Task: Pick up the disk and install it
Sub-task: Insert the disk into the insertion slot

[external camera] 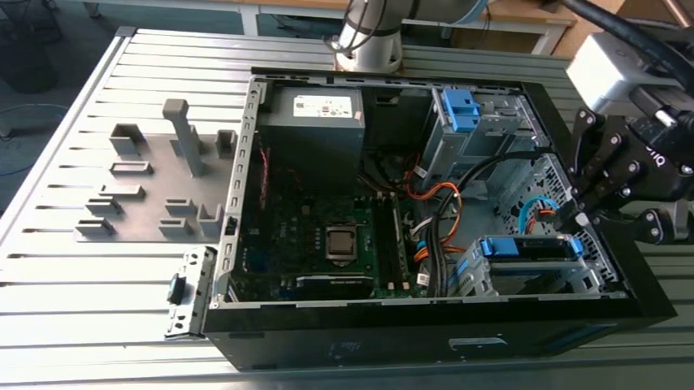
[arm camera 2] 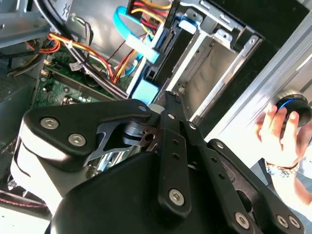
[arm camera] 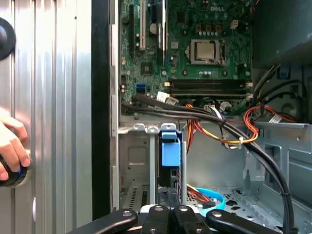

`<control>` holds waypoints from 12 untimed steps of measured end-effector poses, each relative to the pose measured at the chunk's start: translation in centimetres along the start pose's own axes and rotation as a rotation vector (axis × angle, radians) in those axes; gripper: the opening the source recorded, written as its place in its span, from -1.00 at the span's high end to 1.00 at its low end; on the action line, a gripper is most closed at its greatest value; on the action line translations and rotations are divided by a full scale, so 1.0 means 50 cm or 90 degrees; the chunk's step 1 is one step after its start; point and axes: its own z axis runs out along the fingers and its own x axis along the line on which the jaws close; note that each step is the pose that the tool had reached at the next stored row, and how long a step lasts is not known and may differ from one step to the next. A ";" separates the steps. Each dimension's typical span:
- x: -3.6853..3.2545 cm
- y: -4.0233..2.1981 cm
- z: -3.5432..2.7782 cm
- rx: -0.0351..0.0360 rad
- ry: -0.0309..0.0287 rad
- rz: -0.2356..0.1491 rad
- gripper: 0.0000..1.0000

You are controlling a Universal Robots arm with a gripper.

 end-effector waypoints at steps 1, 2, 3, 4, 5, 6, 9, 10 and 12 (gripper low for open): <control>0.000 -0.004 0.004 -0.0003 0.0000 0.000 0.79; 0.000 -0.008 0.007 -0.0006 -0.0001 0.000 0.79; 0.000 -0.013 0.010 -0.0008 0.0000 0.000 0.79; 0.000 -0.017 0.013 -0.0009 0.0000 0.000 0.79; 0.000 -0.022 0.015 -0.0012 0.0000 0.000 0.79; 0.000 -0.028 0.017 -0.0015 0.0000 0.000 0.79; -0.002 -0.047 0.026 -0.0029 0.0000 0.000 0.79; -0.002 -0.053 0.029 -0.0032 0.0001 0.000 0.79; -0.003 -0.061 0.034 -0.0037 0.0000 0.000 0.79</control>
